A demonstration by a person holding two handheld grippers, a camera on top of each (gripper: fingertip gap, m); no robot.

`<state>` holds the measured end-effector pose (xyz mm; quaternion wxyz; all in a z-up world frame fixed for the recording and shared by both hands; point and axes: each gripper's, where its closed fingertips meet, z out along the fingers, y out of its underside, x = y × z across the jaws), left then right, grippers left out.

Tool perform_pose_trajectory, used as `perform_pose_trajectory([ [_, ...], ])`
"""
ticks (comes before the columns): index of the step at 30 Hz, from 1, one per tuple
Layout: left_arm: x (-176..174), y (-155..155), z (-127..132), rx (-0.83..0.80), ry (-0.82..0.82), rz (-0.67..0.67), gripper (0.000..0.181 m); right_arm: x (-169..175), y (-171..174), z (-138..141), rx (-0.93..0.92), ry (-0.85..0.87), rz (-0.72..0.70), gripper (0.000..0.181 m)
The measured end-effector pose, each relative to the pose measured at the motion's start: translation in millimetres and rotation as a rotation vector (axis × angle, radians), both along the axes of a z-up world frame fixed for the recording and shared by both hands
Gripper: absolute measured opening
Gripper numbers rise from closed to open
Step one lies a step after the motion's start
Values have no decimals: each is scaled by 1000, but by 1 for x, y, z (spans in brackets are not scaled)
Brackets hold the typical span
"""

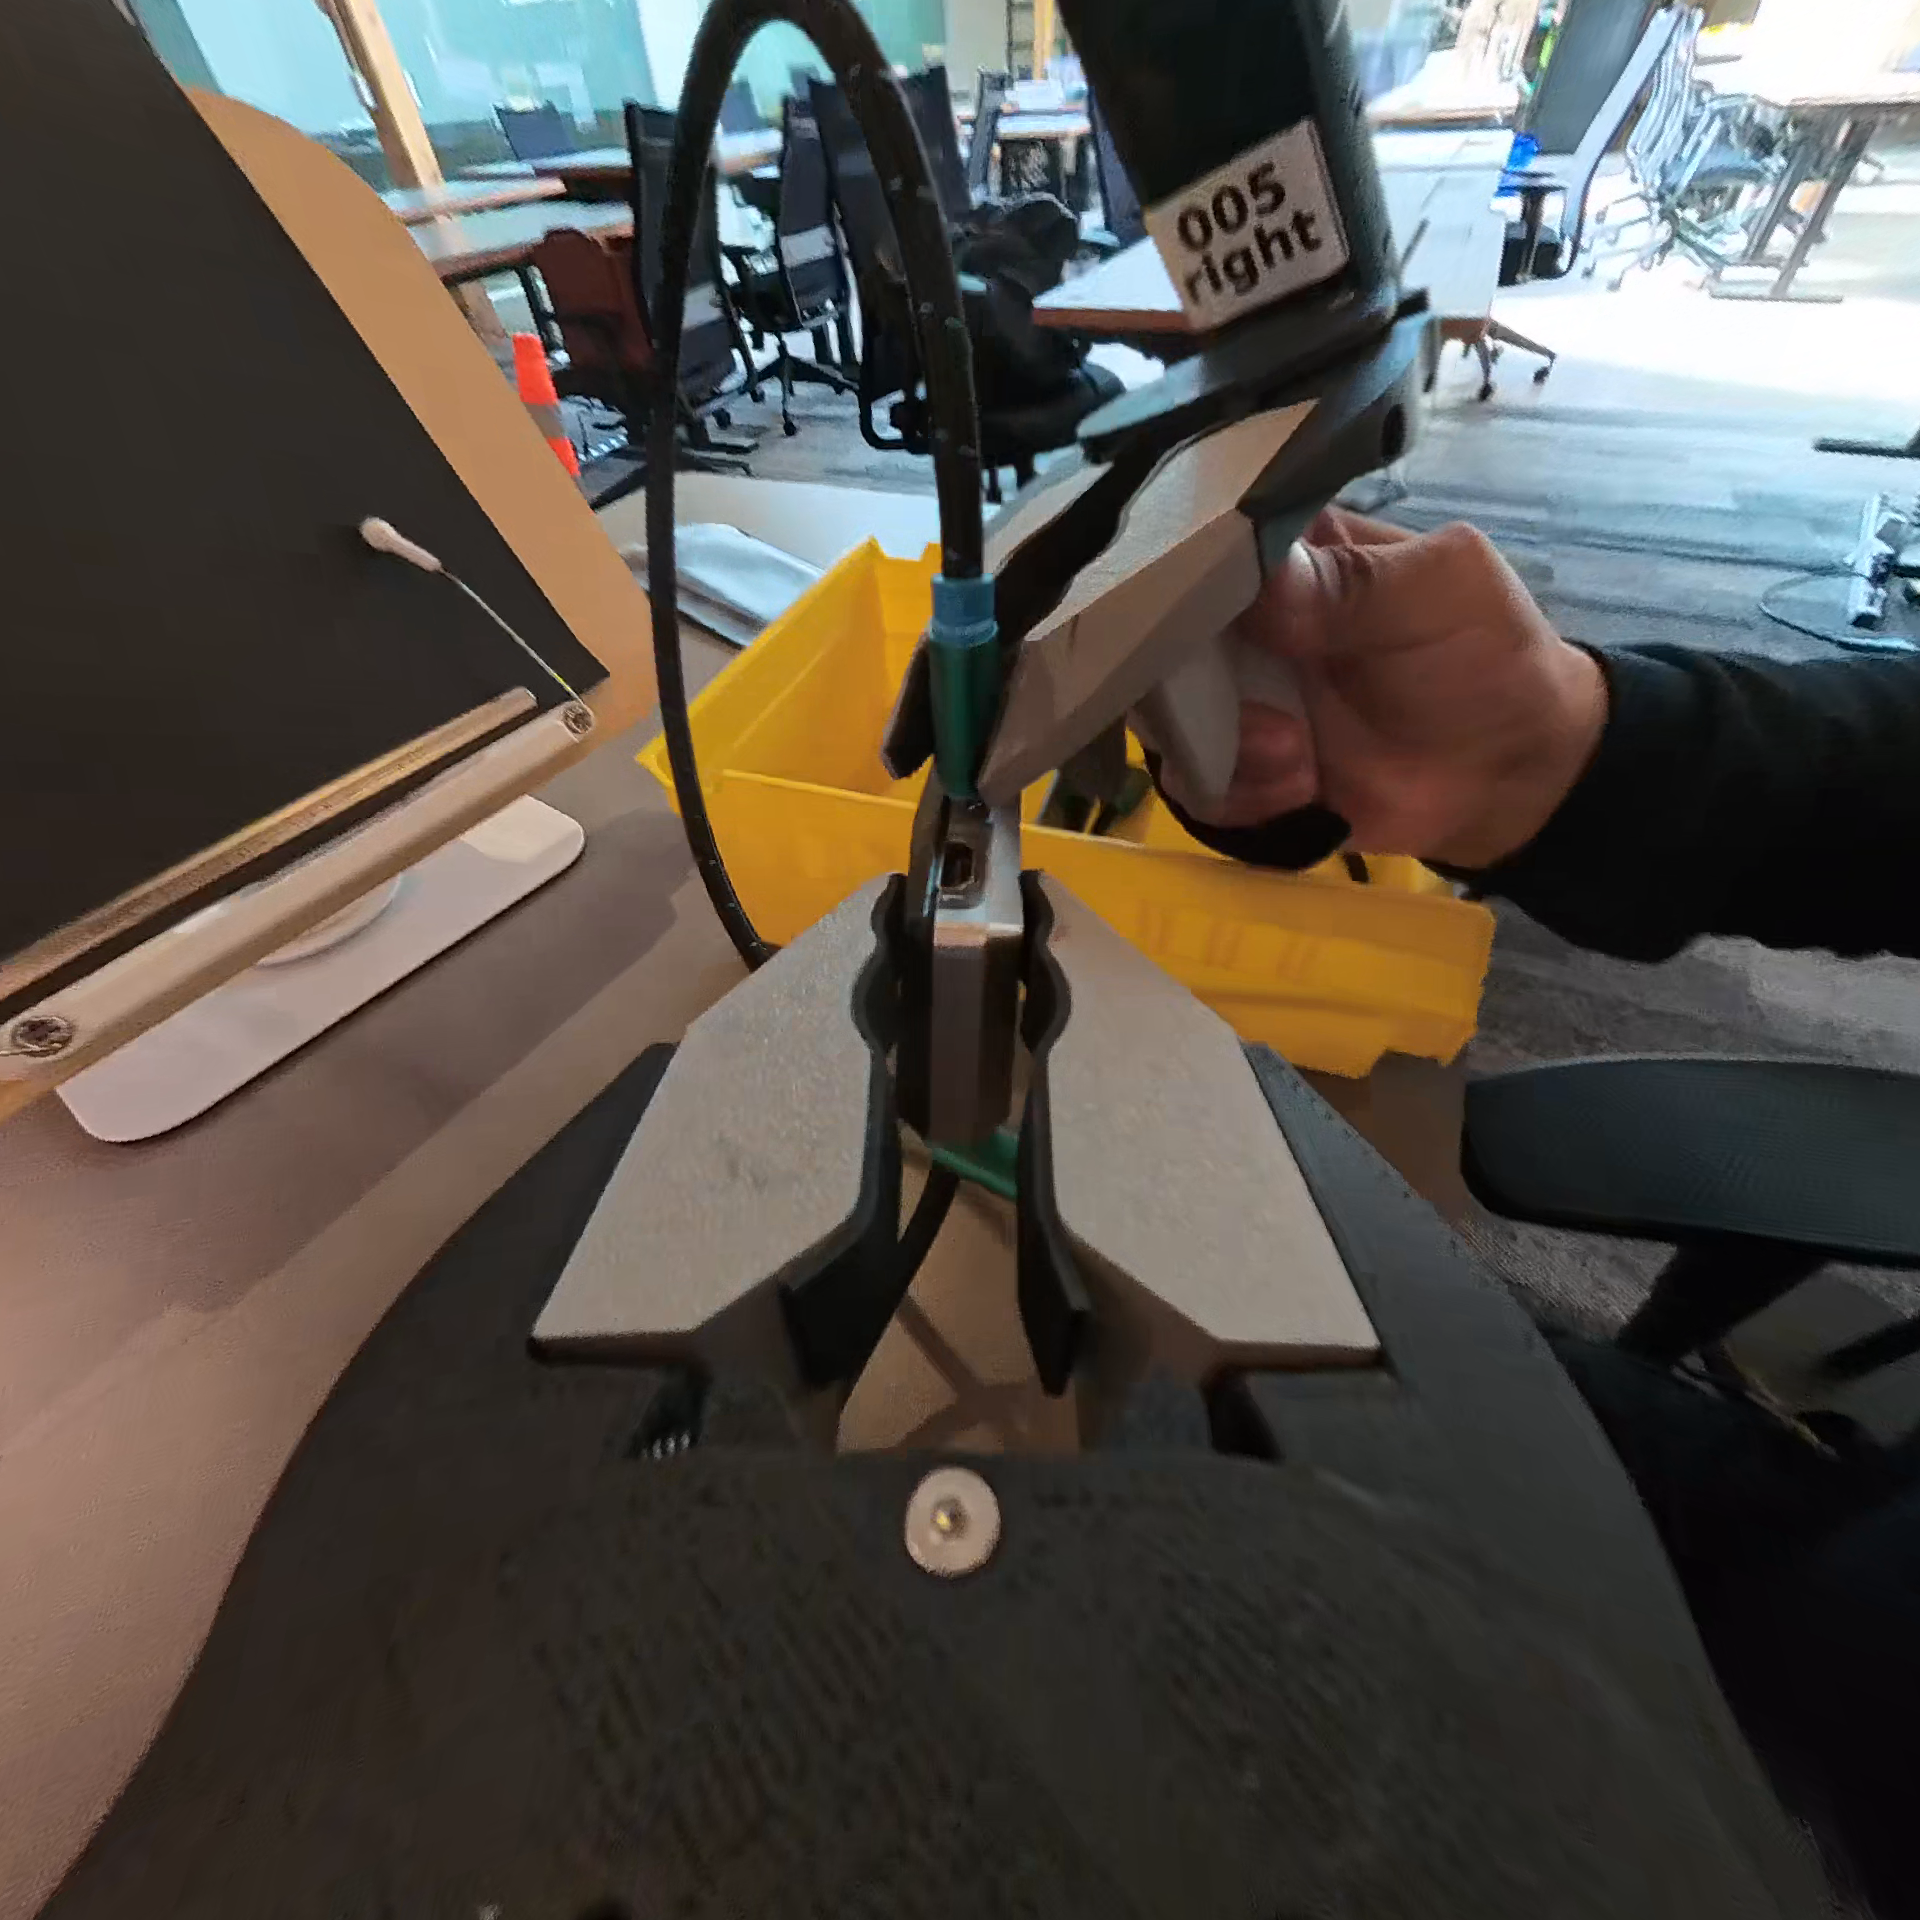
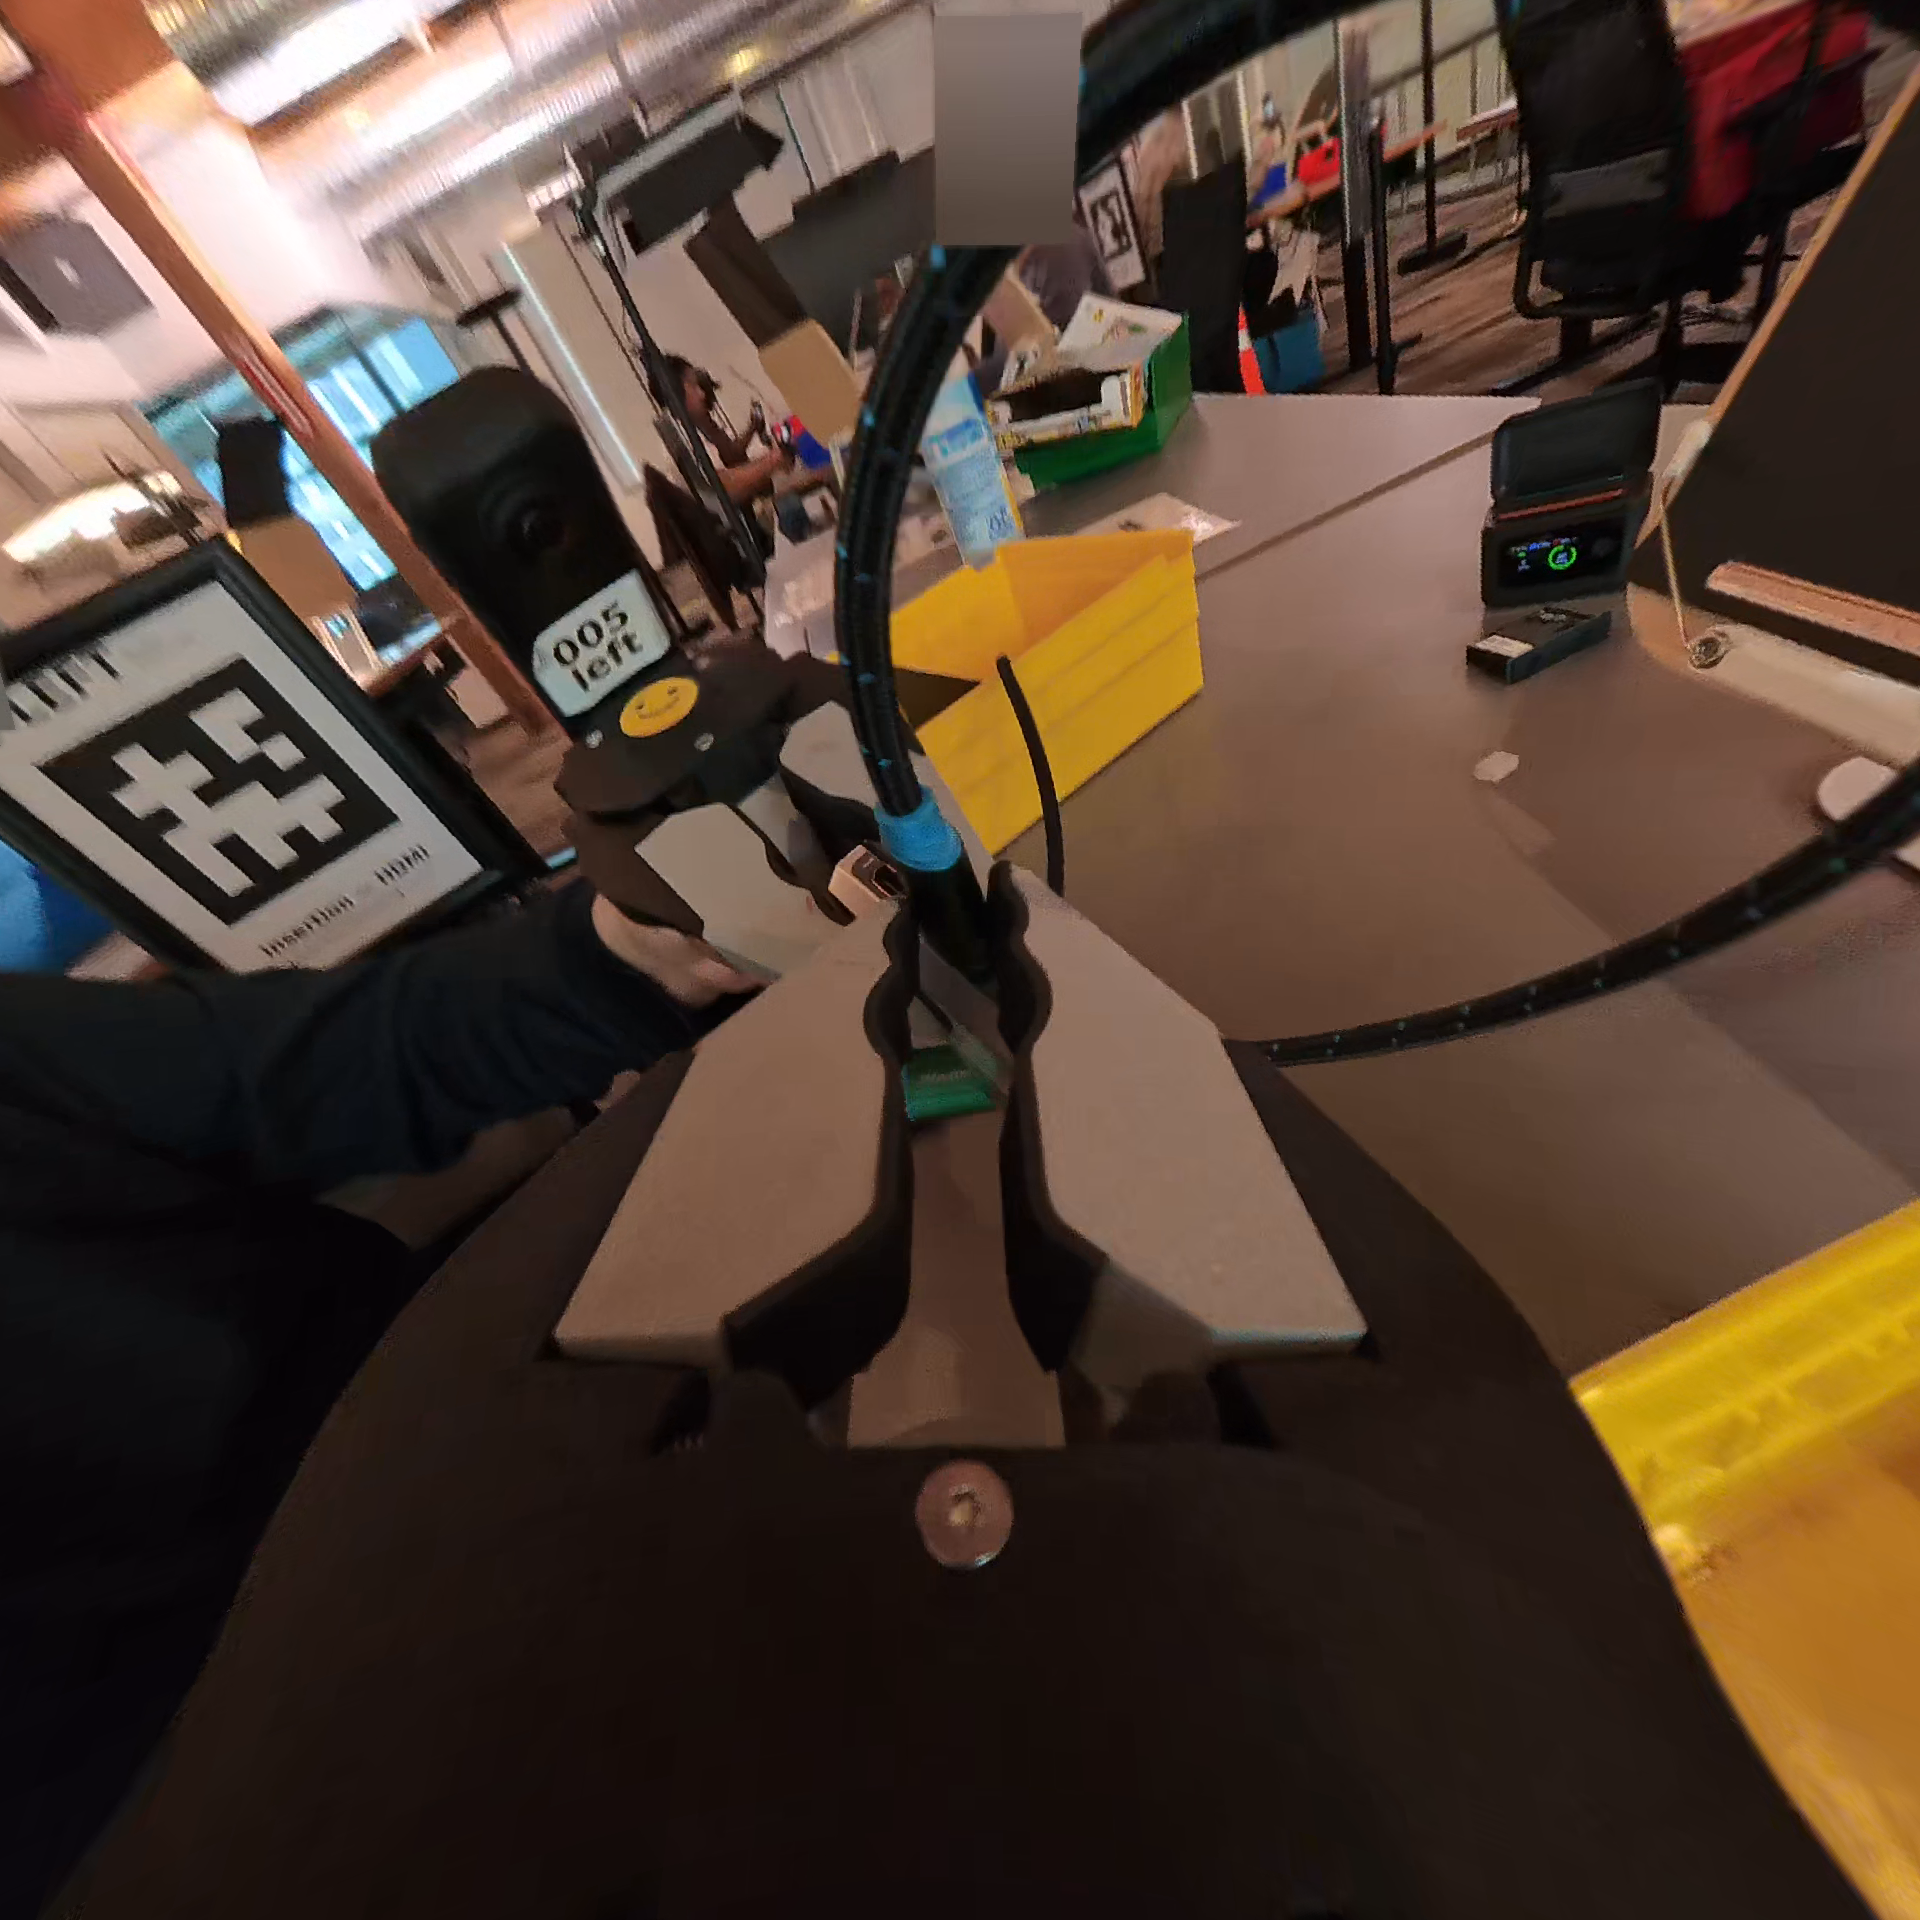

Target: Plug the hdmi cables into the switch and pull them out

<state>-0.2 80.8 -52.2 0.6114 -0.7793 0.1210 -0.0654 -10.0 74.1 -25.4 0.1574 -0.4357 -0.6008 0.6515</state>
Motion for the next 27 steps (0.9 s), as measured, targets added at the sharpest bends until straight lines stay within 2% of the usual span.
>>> perform_pose_trajectory([
  [2,-1,1,6,7,-3,7,17,0,0,4,74,30,1,10],
  [5,12,-6,13,-21,-100,-111,18,13,-6,7,367,113,14,11],
  [9,32,-14,14,-81,-210,-223,18,33,-6,4,598,74,100,14],
  [11,32,-14,12,-80,-197,-212,17,40,-1,0,645,21,122,6],
  [15,35,-16,15,-60,-224,-222,18,41,-2,4,620,76,106,6],
  [18,37,-17,13,-64,-194,-216,18,42,-1,3,581,73,100,13],
  [23,40,-17,14,-82,-195,-220,18,44,-7,-8,532,4,168,24],
  [27,38,-17,16,-81,-211,-221,18,44,-10,-6,487,11,183,18],
])
